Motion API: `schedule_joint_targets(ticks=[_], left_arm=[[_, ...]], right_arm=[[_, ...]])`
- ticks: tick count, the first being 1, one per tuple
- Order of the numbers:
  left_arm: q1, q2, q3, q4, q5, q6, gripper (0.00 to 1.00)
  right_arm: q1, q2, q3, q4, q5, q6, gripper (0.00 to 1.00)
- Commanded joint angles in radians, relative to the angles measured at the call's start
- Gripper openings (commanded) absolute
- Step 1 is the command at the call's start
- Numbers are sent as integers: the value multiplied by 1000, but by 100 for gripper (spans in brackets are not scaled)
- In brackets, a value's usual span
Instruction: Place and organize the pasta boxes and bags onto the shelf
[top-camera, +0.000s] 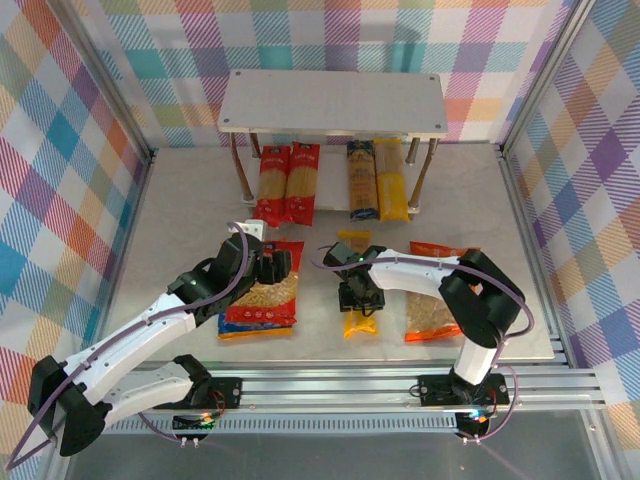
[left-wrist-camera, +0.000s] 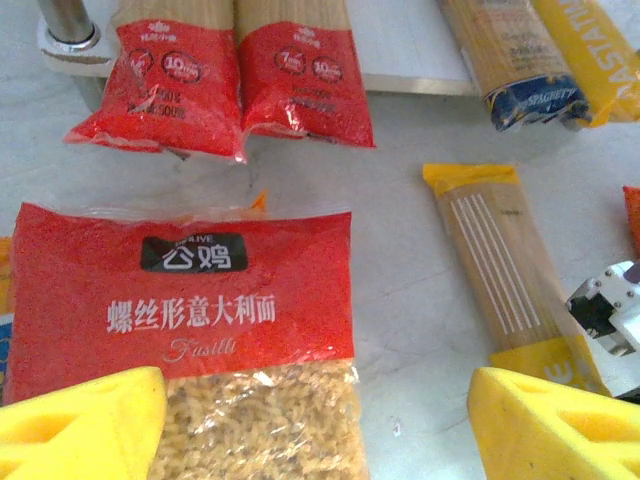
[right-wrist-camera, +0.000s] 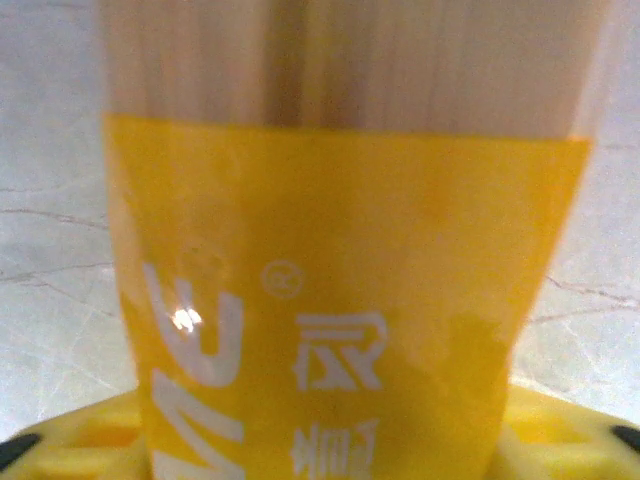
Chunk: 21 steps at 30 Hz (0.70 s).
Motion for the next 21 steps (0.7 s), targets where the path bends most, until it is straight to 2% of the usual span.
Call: schedule_joint_targets(ticks=[1, 11, 21], left_arm=[[15, 5, -9, 37, 22, -13, 79], [23, 13, 9, 38, 29, -7, 78], [38, 7, 81, -36, -3, 32, 77]], right_arm=[[18, 25, -54, 27, -136, 2, 46], [46, -54, -55, -2, -161, -8, 8], [52, -260, 33, -117, -197, -53, 5]])
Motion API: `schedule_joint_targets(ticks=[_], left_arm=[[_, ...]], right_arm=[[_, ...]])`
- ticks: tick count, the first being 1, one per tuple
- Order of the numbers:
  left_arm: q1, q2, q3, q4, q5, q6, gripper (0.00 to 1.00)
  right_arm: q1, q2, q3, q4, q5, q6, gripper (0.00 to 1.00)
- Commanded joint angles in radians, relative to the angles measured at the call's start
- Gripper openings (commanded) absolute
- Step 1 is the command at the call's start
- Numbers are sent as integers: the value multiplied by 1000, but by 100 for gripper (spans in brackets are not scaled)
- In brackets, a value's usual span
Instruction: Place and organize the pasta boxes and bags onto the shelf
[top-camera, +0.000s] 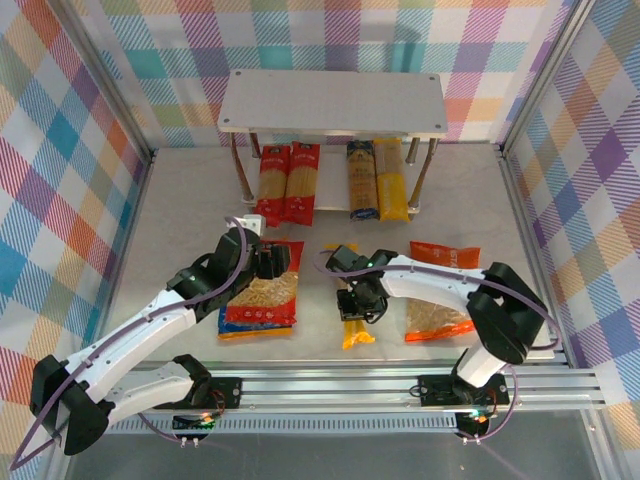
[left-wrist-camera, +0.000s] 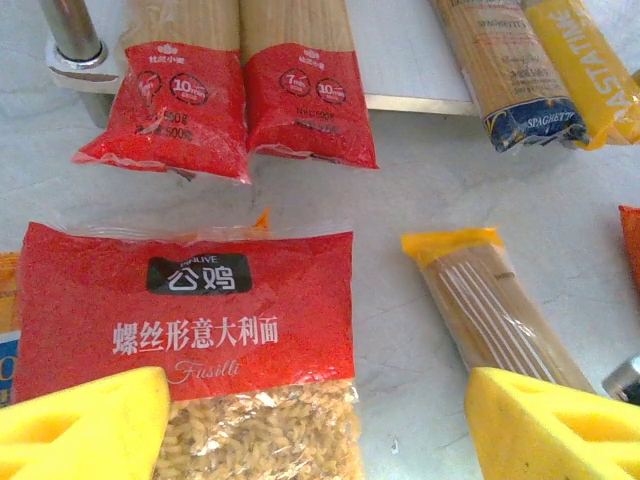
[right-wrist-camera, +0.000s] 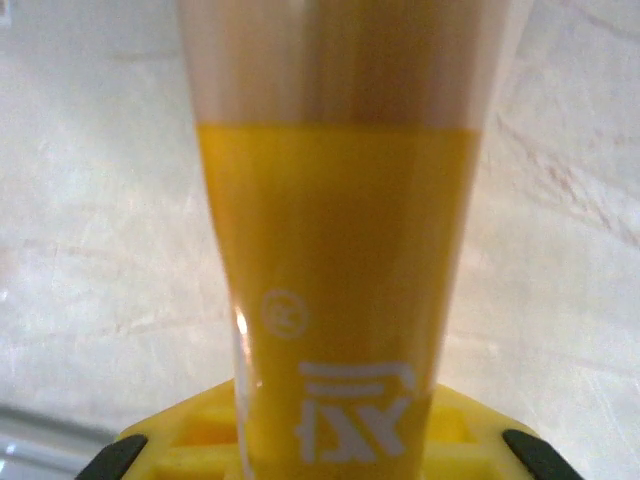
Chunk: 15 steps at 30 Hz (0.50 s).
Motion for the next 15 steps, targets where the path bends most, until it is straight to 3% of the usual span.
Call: schedule_joint_targets(ticks=[1, 8, 15], left_arm=[[8, -12, 53, -37, -27, 28, 77], [14, -45, 98, -81, -39, 55, 78], [15, -65, 117, -95, -22, 61, 78]], right_arm=[[6, -117, 73, -57, -24, -36, 5], [5, -182, 187, -30, -49, -50, 10], [-57, -70, 387, -19, 7, -100, 11]])
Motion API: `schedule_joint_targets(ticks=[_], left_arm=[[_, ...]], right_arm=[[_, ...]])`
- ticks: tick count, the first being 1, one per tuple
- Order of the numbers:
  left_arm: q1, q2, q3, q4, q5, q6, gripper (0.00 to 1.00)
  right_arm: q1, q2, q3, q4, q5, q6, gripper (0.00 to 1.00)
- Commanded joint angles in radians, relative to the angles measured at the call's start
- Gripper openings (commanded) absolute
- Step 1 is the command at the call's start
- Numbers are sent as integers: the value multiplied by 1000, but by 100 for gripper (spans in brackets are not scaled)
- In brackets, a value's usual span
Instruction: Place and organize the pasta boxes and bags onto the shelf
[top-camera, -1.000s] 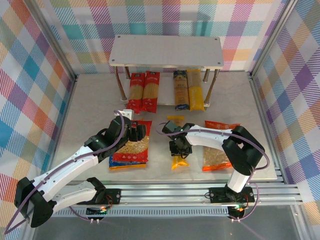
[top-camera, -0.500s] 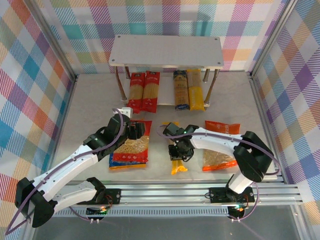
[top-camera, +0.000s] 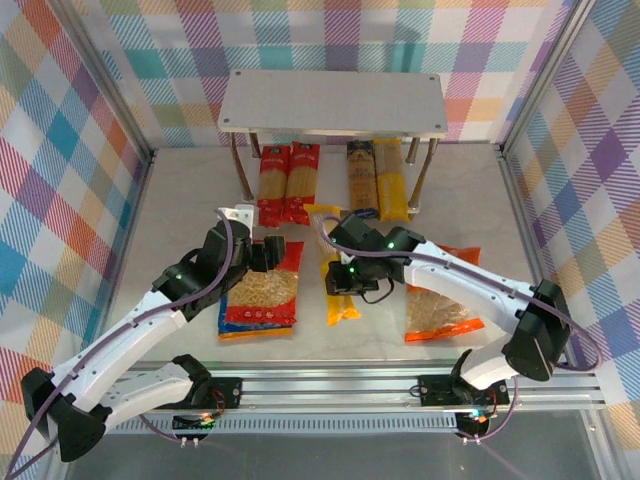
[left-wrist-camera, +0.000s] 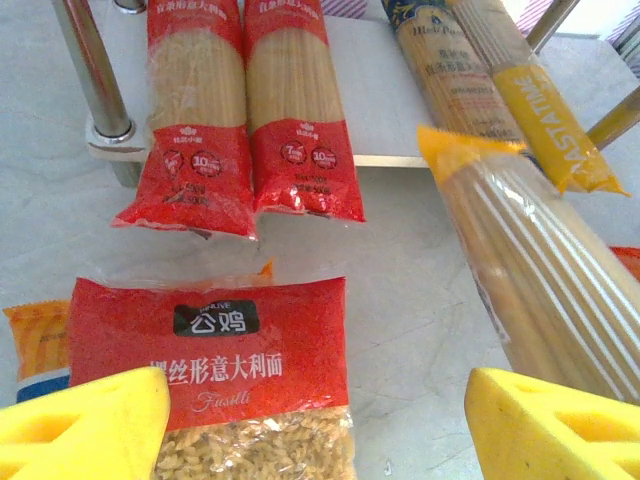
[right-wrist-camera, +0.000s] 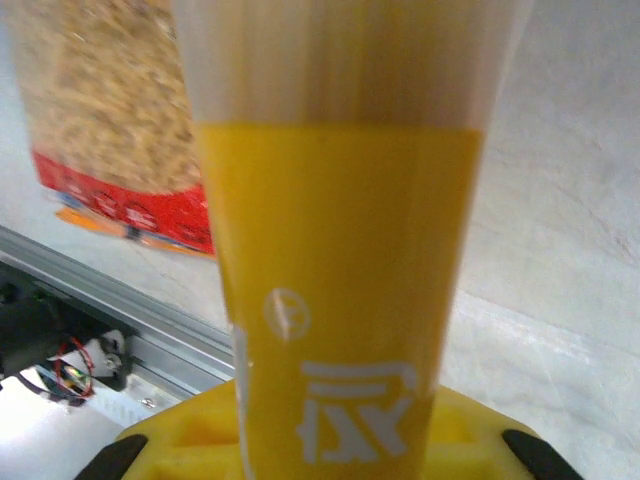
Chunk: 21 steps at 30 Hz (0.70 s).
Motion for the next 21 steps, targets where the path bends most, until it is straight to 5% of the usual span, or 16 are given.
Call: schedule_joint_targets(ticks=[1, 21], left_arm=[[9, -21, 31, -26, 4, 22, 78], [22, -111, 61, -113, -56, 59, 80]], right_arm=[[-51, 66, 140, 67, 56, -77, 11], [-296, 660, 862, -110, 99, -270, 13]])
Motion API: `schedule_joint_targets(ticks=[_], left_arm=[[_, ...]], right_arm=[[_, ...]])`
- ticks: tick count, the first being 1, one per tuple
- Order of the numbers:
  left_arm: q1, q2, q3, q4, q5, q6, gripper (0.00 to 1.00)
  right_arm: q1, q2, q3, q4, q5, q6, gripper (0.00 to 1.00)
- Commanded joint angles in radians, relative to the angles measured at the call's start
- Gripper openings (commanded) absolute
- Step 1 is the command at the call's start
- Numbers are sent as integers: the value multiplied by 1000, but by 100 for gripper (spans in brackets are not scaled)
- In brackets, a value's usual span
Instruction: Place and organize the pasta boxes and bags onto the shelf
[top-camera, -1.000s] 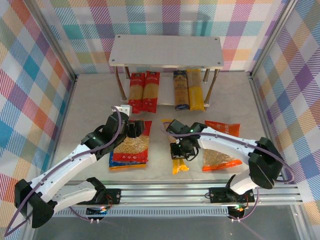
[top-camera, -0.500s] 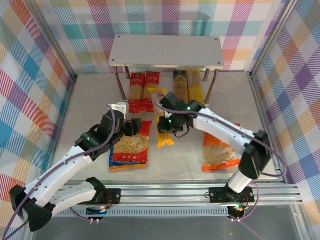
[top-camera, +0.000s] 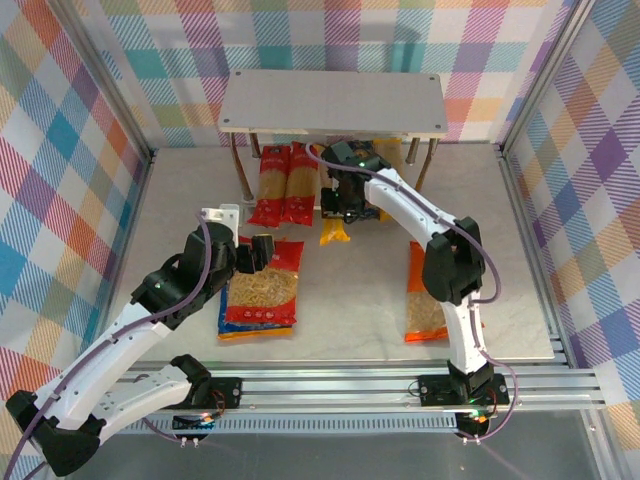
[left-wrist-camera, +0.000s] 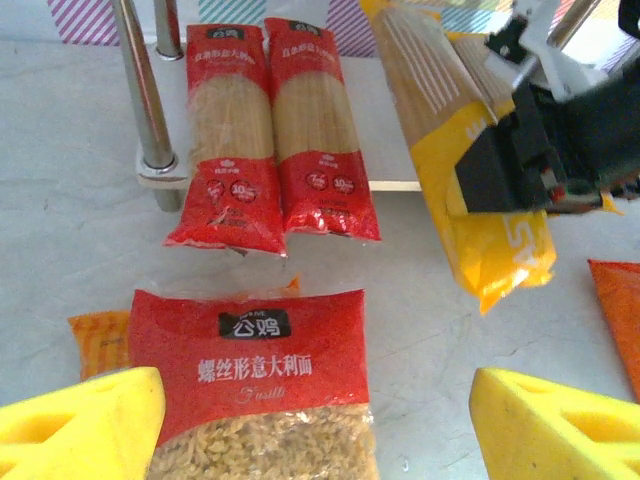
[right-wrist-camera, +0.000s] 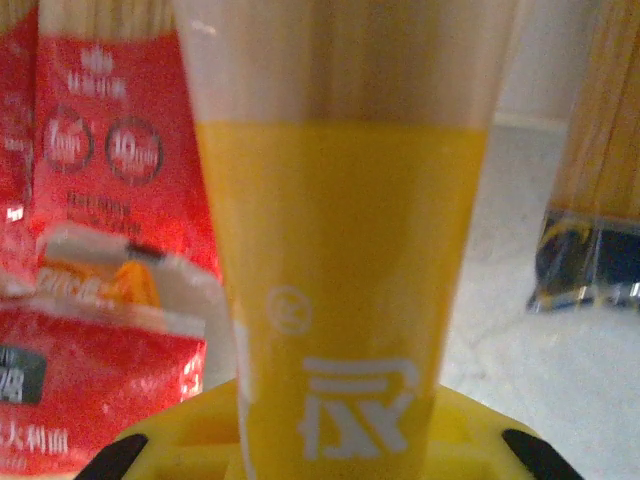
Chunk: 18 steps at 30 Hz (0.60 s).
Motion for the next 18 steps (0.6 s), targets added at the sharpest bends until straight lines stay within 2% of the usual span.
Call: schedule_joint_targets(ticks=[1, 6, 18], left_arm=[[8, -20, 22, -24, -23, 20, 80], [11, -22, 20, -29, -26, 23, 80], [14, -36, 17, -39, -29, 26, 80]], right_arm=[[-2, 24, 154, 15, 27, -65, 13], [-20, 110, 284, -20, 59, -69, 16], [-29, 167, 290, 83, 155, -46, 16]])
